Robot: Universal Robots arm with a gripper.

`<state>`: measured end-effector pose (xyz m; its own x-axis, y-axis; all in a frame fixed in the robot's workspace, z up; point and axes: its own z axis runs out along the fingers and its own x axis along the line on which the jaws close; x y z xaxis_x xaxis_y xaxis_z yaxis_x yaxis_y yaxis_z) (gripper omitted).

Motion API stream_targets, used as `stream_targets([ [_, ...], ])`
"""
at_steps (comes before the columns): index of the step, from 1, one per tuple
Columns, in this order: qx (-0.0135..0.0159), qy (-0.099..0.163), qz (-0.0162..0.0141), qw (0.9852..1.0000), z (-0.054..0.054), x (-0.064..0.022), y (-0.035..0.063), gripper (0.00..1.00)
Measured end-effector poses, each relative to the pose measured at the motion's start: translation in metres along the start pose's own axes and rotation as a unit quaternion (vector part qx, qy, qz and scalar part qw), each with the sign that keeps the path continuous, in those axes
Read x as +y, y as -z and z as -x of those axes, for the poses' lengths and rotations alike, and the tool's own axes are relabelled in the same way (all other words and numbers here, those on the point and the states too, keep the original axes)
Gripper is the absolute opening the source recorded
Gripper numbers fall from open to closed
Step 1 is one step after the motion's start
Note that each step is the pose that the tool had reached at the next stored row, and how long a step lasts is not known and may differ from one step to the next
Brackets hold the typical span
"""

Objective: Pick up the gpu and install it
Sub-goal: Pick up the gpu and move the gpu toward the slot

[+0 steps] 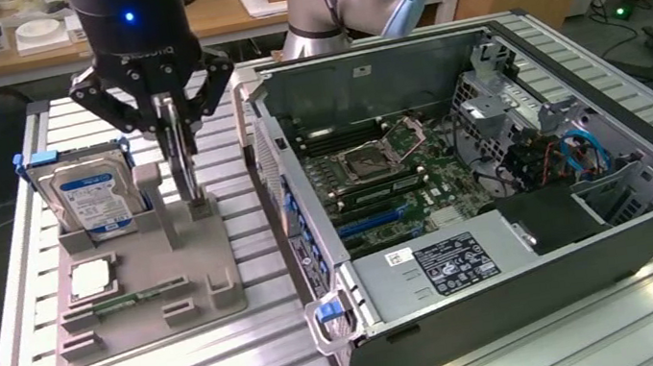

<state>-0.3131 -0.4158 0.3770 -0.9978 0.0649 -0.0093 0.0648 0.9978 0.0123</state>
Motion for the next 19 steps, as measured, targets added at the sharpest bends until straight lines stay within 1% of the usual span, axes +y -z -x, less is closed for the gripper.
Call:
stream_targets([
  [9,0.0,0.0,0.0001,1.0,0.0,0.0002,0.0136,0.28],
  [19,0.0,0.0,0.0001,1.0,0.0,0.0003,0.0257,0.28],
])
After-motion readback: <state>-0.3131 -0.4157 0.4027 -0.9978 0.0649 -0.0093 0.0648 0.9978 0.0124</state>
